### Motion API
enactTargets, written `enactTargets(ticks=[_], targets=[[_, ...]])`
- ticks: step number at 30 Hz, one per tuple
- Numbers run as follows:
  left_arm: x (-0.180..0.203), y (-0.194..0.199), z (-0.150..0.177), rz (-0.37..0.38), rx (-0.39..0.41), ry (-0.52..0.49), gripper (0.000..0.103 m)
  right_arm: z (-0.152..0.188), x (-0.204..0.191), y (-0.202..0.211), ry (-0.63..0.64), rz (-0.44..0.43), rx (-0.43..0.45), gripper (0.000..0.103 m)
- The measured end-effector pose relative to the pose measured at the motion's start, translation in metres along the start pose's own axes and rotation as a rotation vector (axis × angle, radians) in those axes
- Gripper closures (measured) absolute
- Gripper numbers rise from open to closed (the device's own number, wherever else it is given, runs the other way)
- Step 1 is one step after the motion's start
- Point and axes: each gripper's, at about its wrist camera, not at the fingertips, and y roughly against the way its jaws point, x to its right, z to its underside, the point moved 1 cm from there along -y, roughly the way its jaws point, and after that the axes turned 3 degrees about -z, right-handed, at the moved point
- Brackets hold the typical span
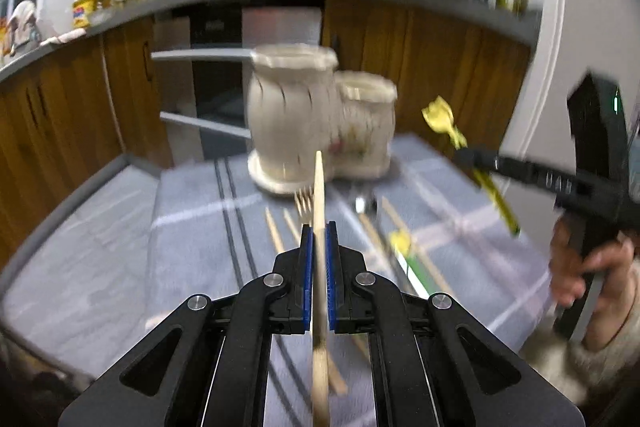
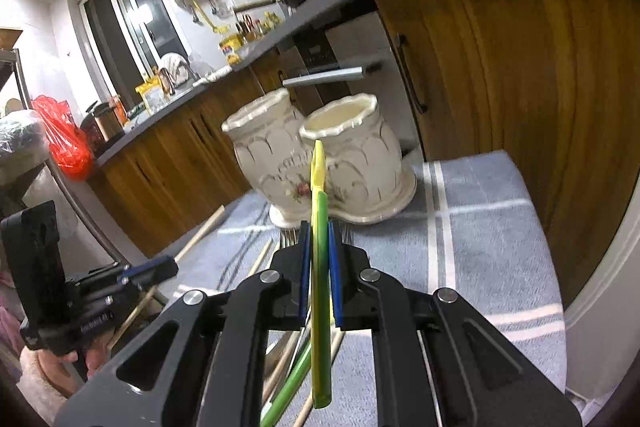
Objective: Organize utensils
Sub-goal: 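Lift the chopstick with the left tool while the right carries the green utensil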
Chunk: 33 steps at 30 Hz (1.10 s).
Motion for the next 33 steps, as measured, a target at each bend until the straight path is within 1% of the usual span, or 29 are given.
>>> enactTargets(ticks=[3, 4, 7, 10, 15, 19, 21, 22, 25, 28, 29, 33], targets=[[-0.011, 0.002, -0.014, 0.035, 0.098, 0.041, 0.096, -0.013, -0.003, 0.004, 0.011, -0.007, 0.045, 0.095], [-0.013, 0.002, -0.019, 0.038, 0.117, 0.047, 0.096, -0.02, -0.005, 0.005, 0.014, -0.021, 0.066, 0.095], [-0.022, 0.0, -0.042, 0.07, 0.199, 0.077, 0.096, -0.037, -0.01, 0.003, 0.042, -0.028, 0.109, 0.095], [-0.028, -0.004, -0.069, 0.111, 0.264, 0.105, 0.096, -0.059, -0.016, -0.007, 0.073, -0.035, 0.142, 0.095], [-0.033, -0.016, -0.116, 0.133, 0.373, 0.128, 0.096, -0.091, -0.015, -0.029, 0.076, -0.069, 0.201, 0.095], [-0.032, -0.039, -0.151, 0.157, 0.405, 0.15, 0.096, -0.115, -0.001, -0.052, 0.032, -0.117, 0.229, 0.095], [-0.03, -0.05, -0.162, 0.172, 0.415, 0.158, 0.096, -0.123, 0.005, -0.061, 0.022, -0.134, 0.242, 0.095], [-0.028, -0.057, -0.168, 0.167, 0.423, 0.156, 0.096, -0.126, 0.007, -0.066, 0.021, -0.138, 0.245, 0.095], [-0.026, -0.077, -0.176, 0.144, 0.425, 0.141, 0.096, -0.13, 0.013, -0.079, 0.019, -0.133, 0.235, 0.095], [-0.028, -0.088, -0.177, 0.123, 0.451, 0.136, 0.096, -0.127, 0.02, -0.09, 0.004, -0.143, 0.239, 0.095], [-0.027, -0.091, -0.178, 0.106, 0.46, 0.129, 0.096, -0.126, 0.021, -0.093, 0.001, -0.148, 0.241, 0.094], [-0.028, -0.103, -0.179, 0.081, 0.483, 0.118, 0.096, -0.118, 0.023, -0.095, 0.008, -0.158, 0.26, 0.095]])
